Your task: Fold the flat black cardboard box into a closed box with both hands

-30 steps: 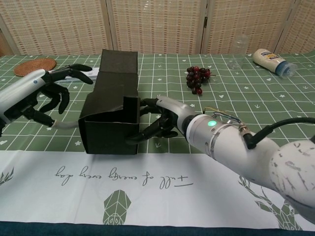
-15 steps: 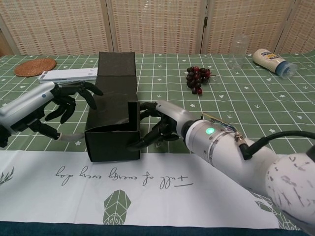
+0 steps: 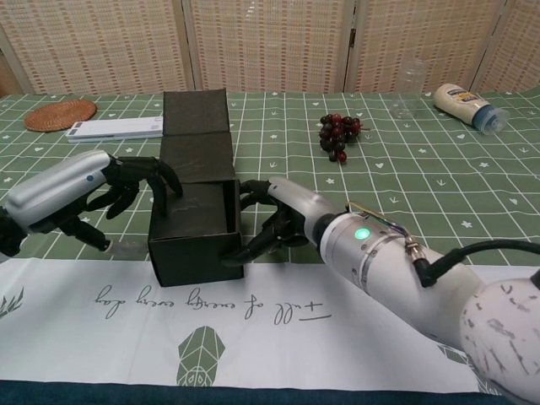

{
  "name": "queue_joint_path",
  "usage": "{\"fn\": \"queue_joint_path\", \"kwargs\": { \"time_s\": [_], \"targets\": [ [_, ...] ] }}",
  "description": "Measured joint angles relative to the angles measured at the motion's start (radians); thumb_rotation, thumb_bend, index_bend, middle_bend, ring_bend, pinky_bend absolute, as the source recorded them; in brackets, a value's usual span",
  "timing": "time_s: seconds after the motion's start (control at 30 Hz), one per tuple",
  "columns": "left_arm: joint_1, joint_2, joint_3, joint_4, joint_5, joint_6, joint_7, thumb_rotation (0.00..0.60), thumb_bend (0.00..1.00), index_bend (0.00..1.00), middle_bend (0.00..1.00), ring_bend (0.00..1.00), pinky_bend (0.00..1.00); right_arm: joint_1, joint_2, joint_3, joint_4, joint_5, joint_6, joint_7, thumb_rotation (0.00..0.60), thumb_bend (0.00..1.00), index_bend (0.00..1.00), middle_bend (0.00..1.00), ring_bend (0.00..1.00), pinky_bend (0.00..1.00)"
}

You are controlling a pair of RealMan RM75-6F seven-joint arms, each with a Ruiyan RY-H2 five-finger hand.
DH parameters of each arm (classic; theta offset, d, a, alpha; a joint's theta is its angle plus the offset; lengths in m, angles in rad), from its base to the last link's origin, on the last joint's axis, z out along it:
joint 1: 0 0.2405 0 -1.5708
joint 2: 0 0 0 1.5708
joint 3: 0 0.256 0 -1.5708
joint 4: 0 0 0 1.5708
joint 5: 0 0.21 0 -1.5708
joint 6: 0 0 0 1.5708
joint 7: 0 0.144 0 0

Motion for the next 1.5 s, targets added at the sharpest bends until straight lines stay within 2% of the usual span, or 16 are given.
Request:
{"fn": "queue_joint_path", "kwargs": {
  "time_s": [0.17,0.27,0.4,0.53,0.63,0.73,0.83,1.0,1.07,1.27,1.5],
  "targets": [
    [-0.014,-0.003,0.020,0.023,0.012,0.000,0.016,0.600,0.14,0.52,0.35,0.76,0.88,-0.005,0.002,-0.001,-0.002,-0.001,-0.006,-0.008,0.600,0.29,0.27,0.40,0.83,1.00],
    [-0.020,-0.004,0.034,0.035,0.022,0.000,0.030,0.600,0.14,0.53,0.35,0.80,0.88,-0.008,0.002,-0.002,-0.004,0.000,-0.010,-0.012,0.600,0.29,0.26,0.40,0.83,1.00],
    [-0.030,-0.005,0.050,0.049,0.033,-0.001,0.054,0.600,0.14,0.53,0.36,0.81,0.88,-0.010,0.002,-0.004,-0.004,-0.004,-0.010,-0.020,0.600,0.29,0.25,0.40,0.83,1.00],
    [-0.039,-0.003,0.061,0.061,0.039,-0.002,0.074,0.600,0.14,0.55,0.37,0.73,0.88,-0.014,0.004,-0.004,-0.008,-0.003,-0.008,-0.026,0.600,0.29,0.24,0.40,0.83,1.00],
    [-0.045,-0.002,0.071,0.073,0.048,-0.001,0.092,0.600,0.14,0.57,0.40,0.74,0.88,-0.016,0.006,-0.004,-0.012,0.003,-0.008,-0.035,0.600,0.30,0.23,0.39,0.83,1.00],
    [-0.051,-0.003,0.086,0.089,0.059,0.001,0.115,0.600,0.14,0.59,0.42,0.81,0.88,-0.018,0.007,-0.004,-0.019,0.006,-0.006,-0.045,0.600,0.30,0.22,0.38,0.83,1.00],
    [-0.057,-0.006,0.090,0.099,0.060,0.003,0.122,0.600,0.14,0.63,0.46,0.73,0.88,-0.019,0.008,-0.004,-0.022,0.010,-0.004,-0.053,0.600,0.30,0.22,0.37,0.83,1.00],
    [-0.062,-0.011,0.099,0.119,0.065,0.014,0.139,0.600,0.14,0.69,0.53,0.76,0.88,-0.021,0.011,-0.005,-0.030,0.022,-0.009,-0.066,0.600,0.30,0.21,0.36,0.83,1.00],
    [-0.063,-0.016,0.101,0.127,0.065,0.018,0.146,0.600,0.14,0.72,0.56,0.74,0.88,-0.021,0.011,-0.004,-0.033,0.024,-0.009,-0.068,0.600,0.30,0.21,0.35,0.83,1.00],
    [-0.064,-0.022,0.104,0.137,0.058,0.017,0.135,0.600,0.14,0.73,0.58,0.66,0.88,-0.023,0.011,-0.002,-0.033,0.022,-0.007,-0.071,0.600,0.30,0.20,0.35,0.83,1.00],
    [-0.059,-0.024,0.106,0.141,0.049,0.022,0.122,0.600,0.14,0.71,0.58,0.68,0.87,-0.026,0.009,0.000,-0.034,0.015,-0.008,-0.067,0.600,0.30,0.20,0.35,0.83,1.00]
  ]
}}
